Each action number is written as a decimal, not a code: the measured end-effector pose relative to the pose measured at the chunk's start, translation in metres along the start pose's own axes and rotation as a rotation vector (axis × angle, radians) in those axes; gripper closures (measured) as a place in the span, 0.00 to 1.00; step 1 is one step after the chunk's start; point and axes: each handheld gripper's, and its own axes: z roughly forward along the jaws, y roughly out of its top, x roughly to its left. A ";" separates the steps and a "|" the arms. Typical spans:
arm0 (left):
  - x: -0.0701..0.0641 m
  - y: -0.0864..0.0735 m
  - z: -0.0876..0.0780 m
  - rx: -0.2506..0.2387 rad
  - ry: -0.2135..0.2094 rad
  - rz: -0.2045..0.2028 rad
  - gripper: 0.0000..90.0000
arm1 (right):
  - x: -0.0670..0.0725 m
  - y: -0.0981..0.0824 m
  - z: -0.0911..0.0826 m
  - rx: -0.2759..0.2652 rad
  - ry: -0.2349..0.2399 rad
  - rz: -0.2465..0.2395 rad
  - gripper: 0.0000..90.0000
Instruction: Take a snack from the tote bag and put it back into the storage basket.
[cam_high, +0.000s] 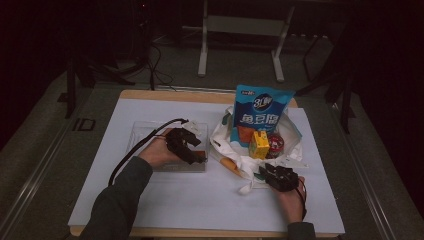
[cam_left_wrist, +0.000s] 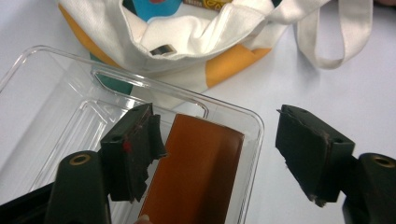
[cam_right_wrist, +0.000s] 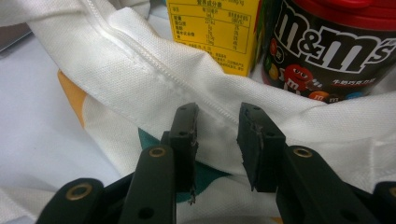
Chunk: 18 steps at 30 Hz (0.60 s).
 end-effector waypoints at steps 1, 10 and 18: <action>0.000 0.000 0.000 -0.003 0.004 -0.001 0.33 | 0.000 0.000 0.000 0.000 0.001 0.000 0.75; -0.001 0.003 -0.005 -0.043 0.028 -0.002 0.36 | 0.000 0.000 0.000 -0.001 0.007 0.005 0.74; -0.003 0.006 -0.008 -0.080 0.040 -0.006 0.37 | 0.000 0.000 0.000 0.000 0.004 0.001 0.74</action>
